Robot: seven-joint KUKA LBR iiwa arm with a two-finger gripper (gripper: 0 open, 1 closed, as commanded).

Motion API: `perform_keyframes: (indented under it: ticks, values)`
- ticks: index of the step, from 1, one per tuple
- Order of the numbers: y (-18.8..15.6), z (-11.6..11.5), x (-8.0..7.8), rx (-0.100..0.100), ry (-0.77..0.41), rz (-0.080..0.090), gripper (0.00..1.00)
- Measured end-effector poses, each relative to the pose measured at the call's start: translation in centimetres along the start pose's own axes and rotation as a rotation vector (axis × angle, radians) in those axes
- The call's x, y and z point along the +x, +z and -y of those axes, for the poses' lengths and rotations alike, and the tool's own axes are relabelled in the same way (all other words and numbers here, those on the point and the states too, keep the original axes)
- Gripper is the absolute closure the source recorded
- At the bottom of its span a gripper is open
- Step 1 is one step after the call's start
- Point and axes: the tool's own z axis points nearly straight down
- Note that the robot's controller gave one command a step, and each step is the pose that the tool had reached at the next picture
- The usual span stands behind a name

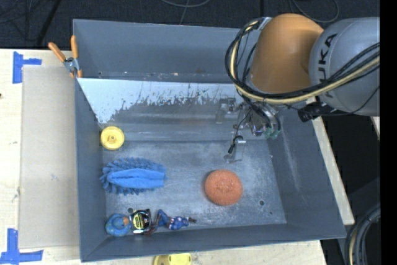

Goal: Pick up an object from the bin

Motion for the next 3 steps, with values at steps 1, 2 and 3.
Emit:
perform_keyframes:
  ticks: [1, 2, 3]
  values:
    - [-0.5, 0.0, -0.1, 0.000, 0.000, 0.008, 0.00]
    - [4.7, 1.1, 4.1, 0.000, -0.043, 0.013, 0.00]
    - [8.9, 2.7, 4.7, 0.000, -0.132, 0.008, 1.00]
